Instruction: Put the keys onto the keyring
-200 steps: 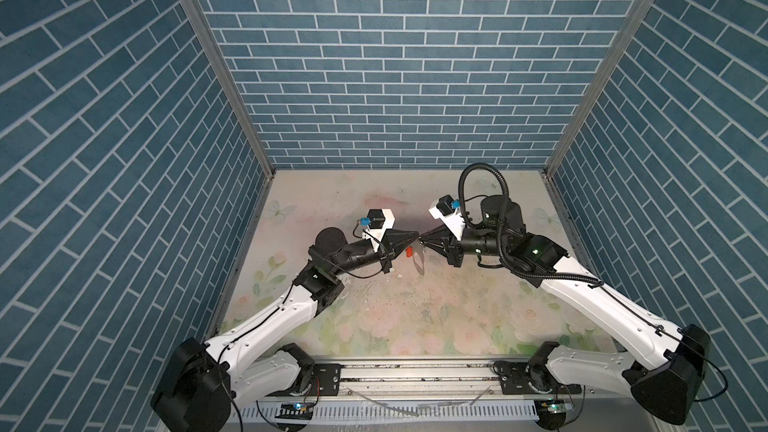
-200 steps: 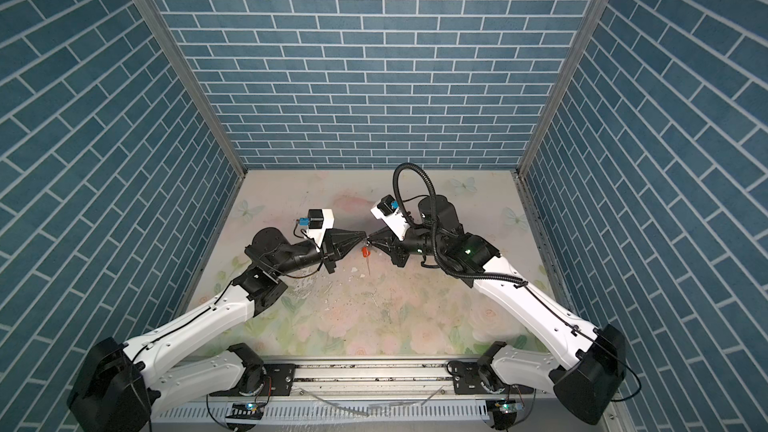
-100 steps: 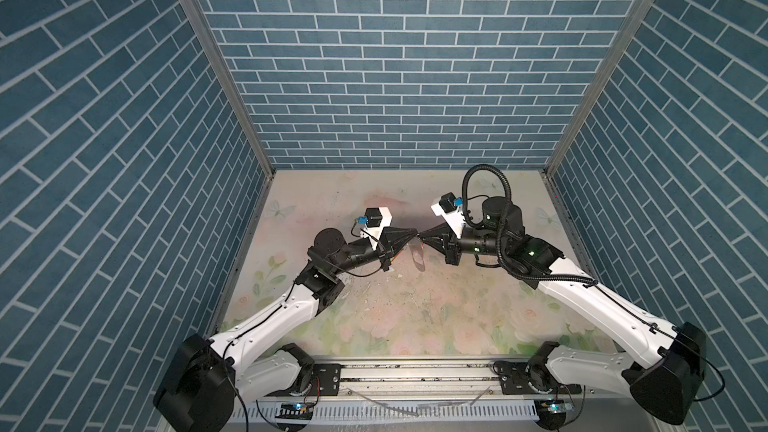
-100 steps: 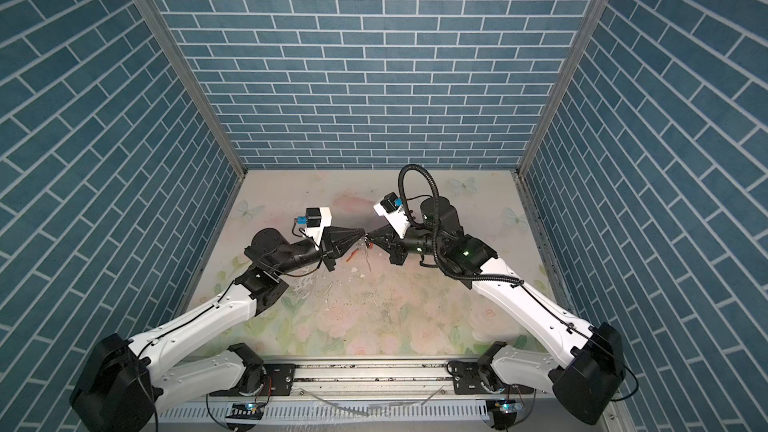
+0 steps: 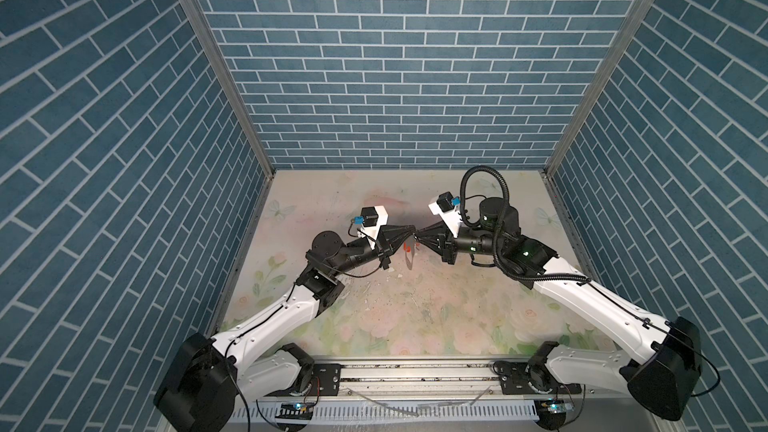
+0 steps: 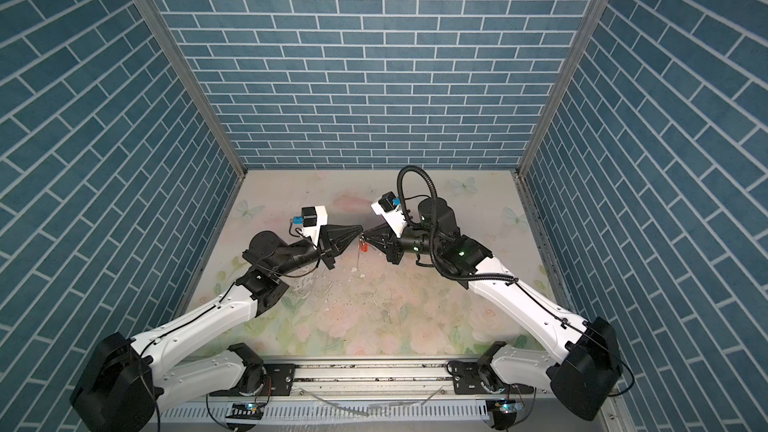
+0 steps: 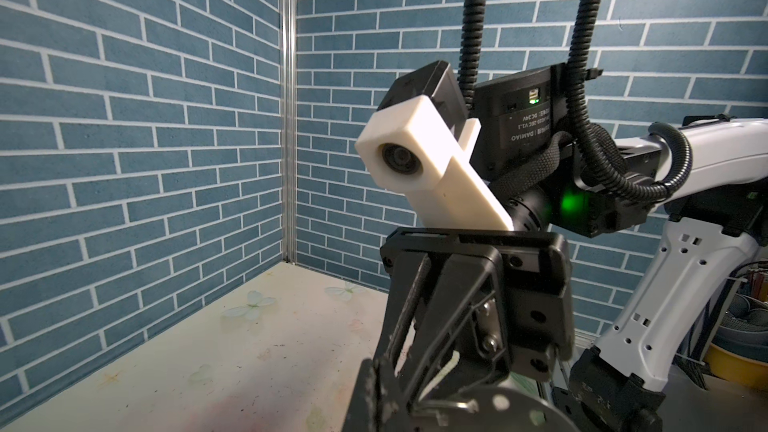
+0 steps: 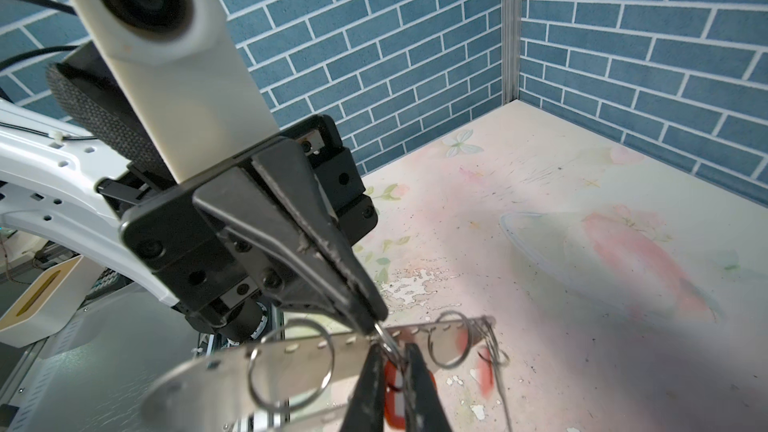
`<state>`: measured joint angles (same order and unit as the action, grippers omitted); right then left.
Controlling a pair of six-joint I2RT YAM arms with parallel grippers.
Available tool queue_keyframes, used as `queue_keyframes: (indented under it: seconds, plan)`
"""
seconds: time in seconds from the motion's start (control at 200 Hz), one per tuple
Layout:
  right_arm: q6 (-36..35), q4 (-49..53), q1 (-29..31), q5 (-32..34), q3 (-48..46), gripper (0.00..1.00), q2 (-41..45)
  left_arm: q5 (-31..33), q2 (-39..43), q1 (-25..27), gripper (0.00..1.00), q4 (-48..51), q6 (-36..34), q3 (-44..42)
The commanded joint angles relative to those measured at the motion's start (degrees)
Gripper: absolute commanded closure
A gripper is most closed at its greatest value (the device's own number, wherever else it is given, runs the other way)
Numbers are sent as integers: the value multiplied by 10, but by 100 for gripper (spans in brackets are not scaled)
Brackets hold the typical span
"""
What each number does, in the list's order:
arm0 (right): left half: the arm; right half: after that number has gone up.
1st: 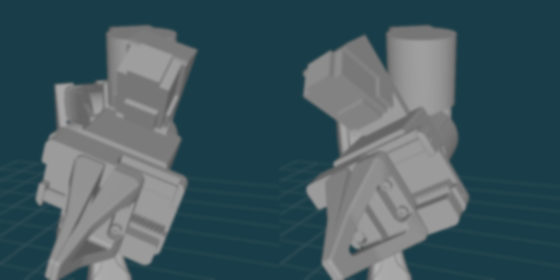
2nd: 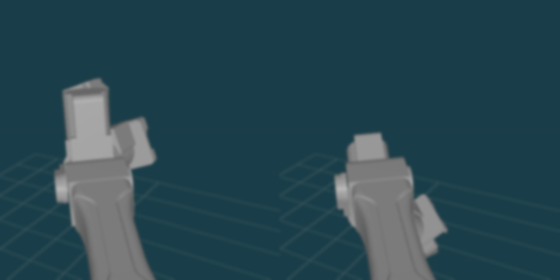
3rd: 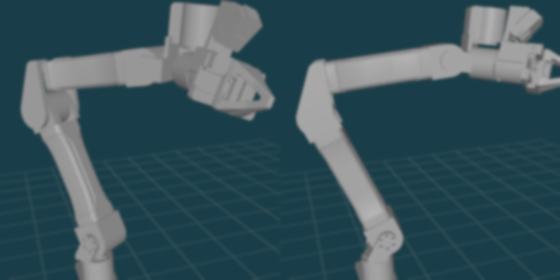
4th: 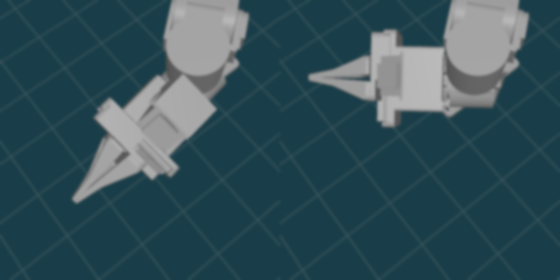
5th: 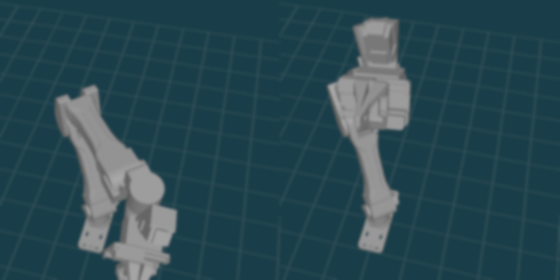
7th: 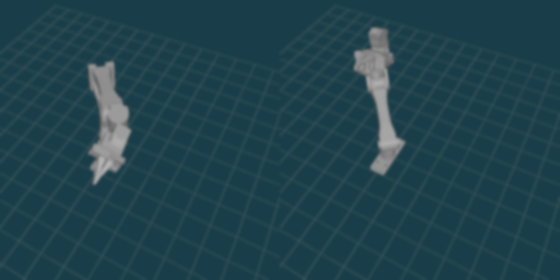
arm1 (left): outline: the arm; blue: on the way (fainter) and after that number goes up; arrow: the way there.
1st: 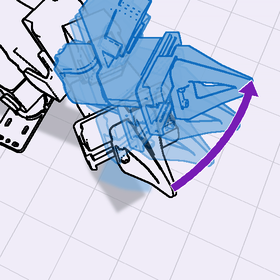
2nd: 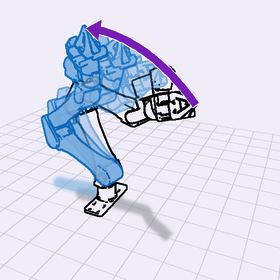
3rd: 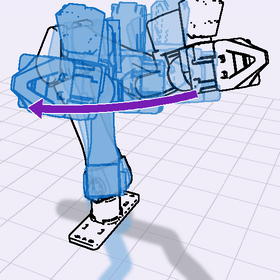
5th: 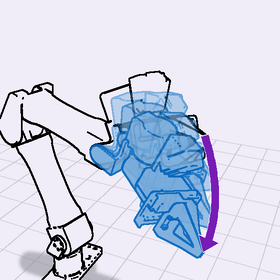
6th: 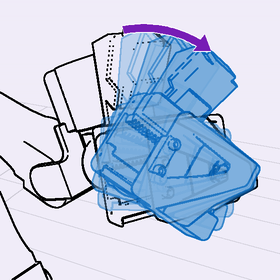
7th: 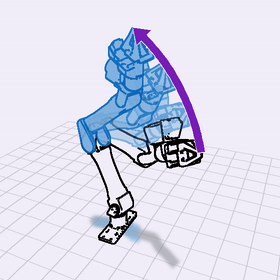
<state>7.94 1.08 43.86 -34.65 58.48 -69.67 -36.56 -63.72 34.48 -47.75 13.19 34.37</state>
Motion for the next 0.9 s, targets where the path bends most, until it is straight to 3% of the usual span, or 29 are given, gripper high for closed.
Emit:
queue_keyframes:
  seconds: [0.0, 0.335, 0.535, 0.895]
  plan:
    - [16, -3, 26, -52, -25, 87, -16, 17, -6, 3, 100, -80, 13, 1]
    - [20, -17, 34, -49, -23, 87, -17, 23, -12, 3, 100, -105, 23, -8]
    - [-2, 25, 35, 6, -29, 88, 17, 17, -10, -1, 100, -103, 27, -9]
    - [-38, 101, 34, 97, -43, 73, 112, -8, -5, -20, 100, -100, 47, -2]
